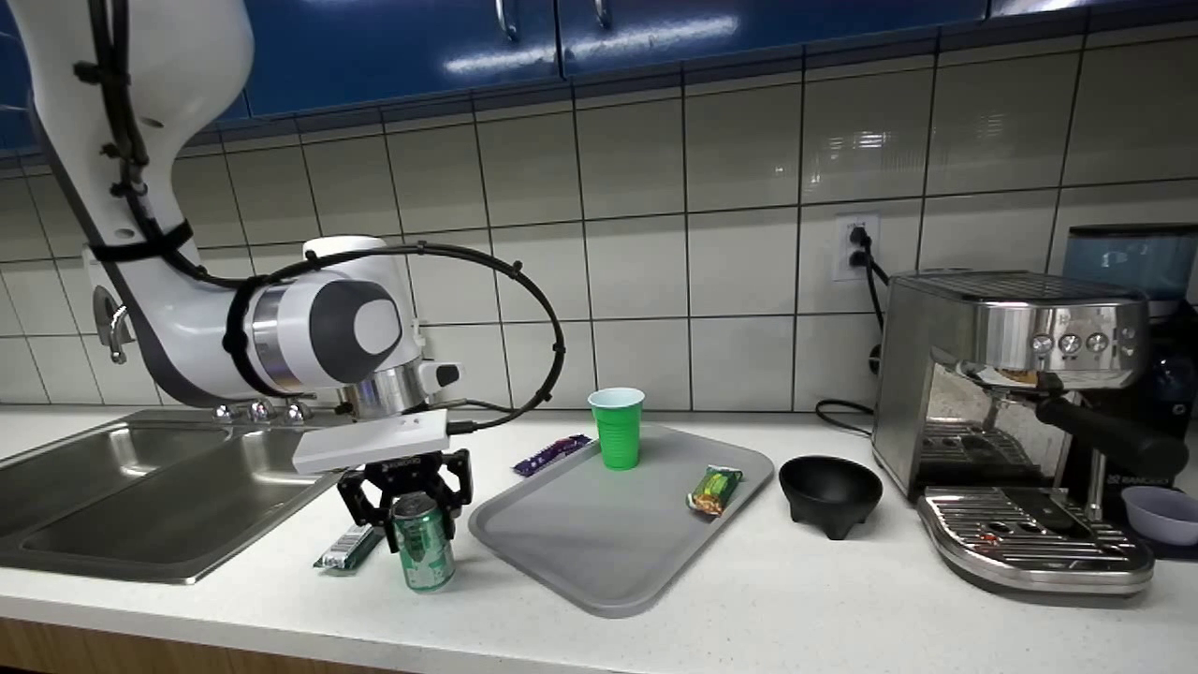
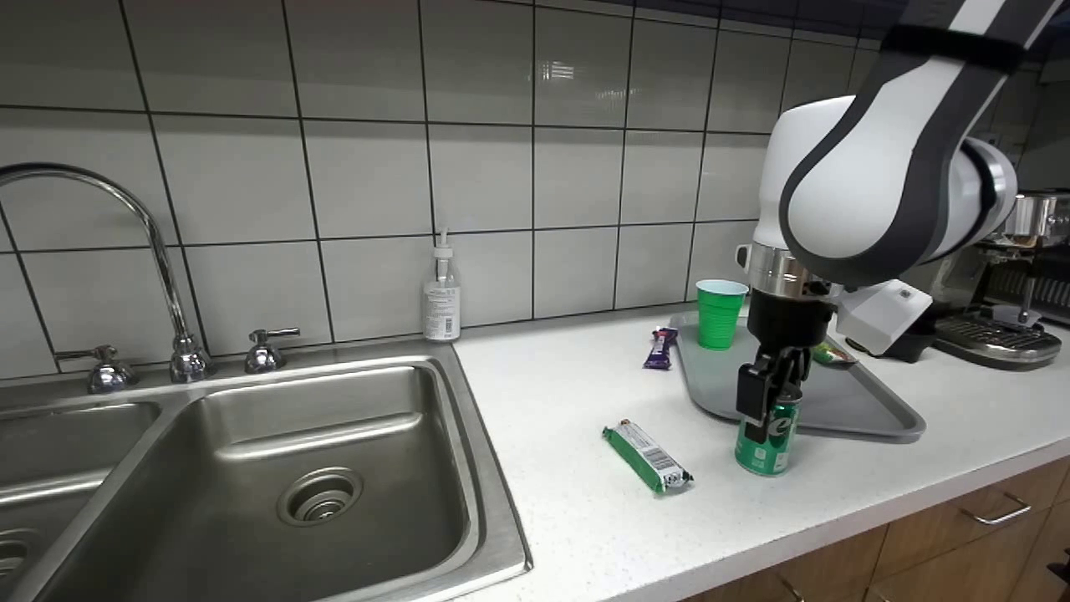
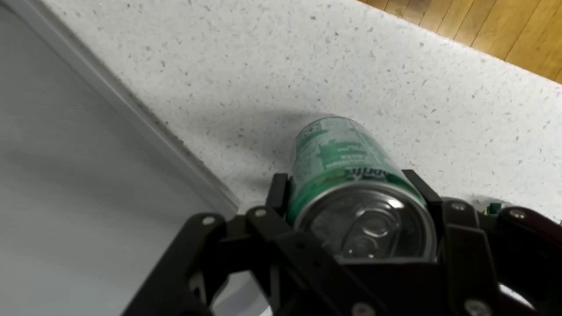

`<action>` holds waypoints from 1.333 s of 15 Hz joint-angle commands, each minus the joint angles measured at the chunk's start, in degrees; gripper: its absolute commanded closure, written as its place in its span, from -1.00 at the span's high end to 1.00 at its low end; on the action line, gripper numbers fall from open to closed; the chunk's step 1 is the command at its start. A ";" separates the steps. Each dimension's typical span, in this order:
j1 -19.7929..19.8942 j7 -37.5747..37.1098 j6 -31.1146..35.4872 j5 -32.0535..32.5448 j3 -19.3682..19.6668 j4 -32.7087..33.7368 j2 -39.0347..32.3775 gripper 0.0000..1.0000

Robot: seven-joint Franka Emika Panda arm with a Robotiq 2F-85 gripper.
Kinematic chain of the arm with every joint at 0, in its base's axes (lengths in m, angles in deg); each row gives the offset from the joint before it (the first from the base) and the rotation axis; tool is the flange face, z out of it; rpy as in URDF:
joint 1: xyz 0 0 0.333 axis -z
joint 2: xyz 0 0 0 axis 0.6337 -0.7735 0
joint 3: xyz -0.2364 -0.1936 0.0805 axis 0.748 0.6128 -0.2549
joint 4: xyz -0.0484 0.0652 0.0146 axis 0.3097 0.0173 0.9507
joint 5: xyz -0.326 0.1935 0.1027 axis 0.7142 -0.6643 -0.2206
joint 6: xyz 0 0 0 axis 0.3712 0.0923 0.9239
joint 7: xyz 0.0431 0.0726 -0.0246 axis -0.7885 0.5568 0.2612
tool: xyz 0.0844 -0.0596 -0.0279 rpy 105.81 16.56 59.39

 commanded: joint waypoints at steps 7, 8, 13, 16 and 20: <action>0.62 0.56 0.54 -1.24 -1.51 -0.42 2.11 -0.20; 0.88 1.11 0.40 -1.97 -2.01 -0.45 2.64 -0.20; 1.13 1.96 -0.24 -3.92 -2.87 -0.10 4.74 -0.20; 1.21 2.08 -0.53 -4.68 -2.52 0.45 5.55 -0.20; 1.64 2.26 -1.00 -5.86 -2.10 1.51 6.33 -0.20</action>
